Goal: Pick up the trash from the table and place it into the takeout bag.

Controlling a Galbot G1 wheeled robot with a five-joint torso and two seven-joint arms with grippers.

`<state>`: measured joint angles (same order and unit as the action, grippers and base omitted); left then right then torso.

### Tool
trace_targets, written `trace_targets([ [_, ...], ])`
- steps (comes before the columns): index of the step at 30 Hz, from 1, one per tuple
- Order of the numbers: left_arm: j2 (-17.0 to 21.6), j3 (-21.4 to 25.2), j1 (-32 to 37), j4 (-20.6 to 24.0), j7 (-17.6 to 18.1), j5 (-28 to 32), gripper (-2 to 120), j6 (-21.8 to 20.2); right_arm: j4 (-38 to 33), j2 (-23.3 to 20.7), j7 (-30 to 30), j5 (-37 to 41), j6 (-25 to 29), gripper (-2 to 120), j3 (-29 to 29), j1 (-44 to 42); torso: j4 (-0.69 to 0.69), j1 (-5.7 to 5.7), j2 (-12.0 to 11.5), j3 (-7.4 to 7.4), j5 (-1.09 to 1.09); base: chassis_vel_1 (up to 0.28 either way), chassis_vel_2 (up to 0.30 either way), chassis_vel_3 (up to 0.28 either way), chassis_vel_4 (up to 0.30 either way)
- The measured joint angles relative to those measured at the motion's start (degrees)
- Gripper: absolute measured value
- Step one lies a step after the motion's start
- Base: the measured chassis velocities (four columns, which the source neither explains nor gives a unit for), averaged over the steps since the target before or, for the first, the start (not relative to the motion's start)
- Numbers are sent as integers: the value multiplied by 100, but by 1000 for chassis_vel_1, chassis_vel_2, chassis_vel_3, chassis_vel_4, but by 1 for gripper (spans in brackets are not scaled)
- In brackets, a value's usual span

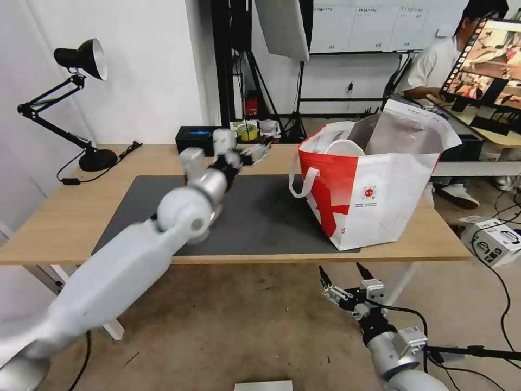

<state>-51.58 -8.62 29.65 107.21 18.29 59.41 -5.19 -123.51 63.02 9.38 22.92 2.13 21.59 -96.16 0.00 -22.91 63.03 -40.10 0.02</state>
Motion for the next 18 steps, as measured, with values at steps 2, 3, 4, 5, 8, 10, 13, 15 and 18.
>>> trace_targets([
  [2,167,630,806,213,-270,-574,100,231,0,0,0,0,0,100,0,-1,0,0,0,0,-4,0,0,0,0],
  [3,237,990,1214,324,-389,-820,100,407,0,0,0,0,0,100,0,0,-2,0,0,0,1,0,0,0,0],
  [4,237,990,1214,324,-389,-820,100,407,0,0,0,0,0,100,0,0,-2,0,0,0,1,0,0,0,0],
  [5,288,1210,1561,377,-450,-1000,100,556,0,0,0,0,0,100,0,0,4,0,0,0,-2,0,0,0,0],
  [8,337,1498,2047,436,-503,-1312,100,780,0,0,-1,0,0,100,0,-1,1,0,0,1,-2,0,0,0,0],
  [10,296,1733,2465,472,-508,-1601,100,934,0,0,0,0,0,100,0,0,1,0,0,0,-4,0,0,0,0],
  [13,176,1934,2845,484,-515,-2000,100,1043,0,0,0,0,0,100,0,0,0,0,0,0,0,0,0,0,0],
  [15,59,2160,3192,510,-520,-2261,100,1098,0,0,0,0,0,100,0,-1,-2,0,0,0,-3,0,0,0,0],
  [18,-73,2477,3626,566,-541,-2495,100,1160,0,0,0,0,0,100,-1,-1,0,0,0,0,-1,0,0,0,0],
])
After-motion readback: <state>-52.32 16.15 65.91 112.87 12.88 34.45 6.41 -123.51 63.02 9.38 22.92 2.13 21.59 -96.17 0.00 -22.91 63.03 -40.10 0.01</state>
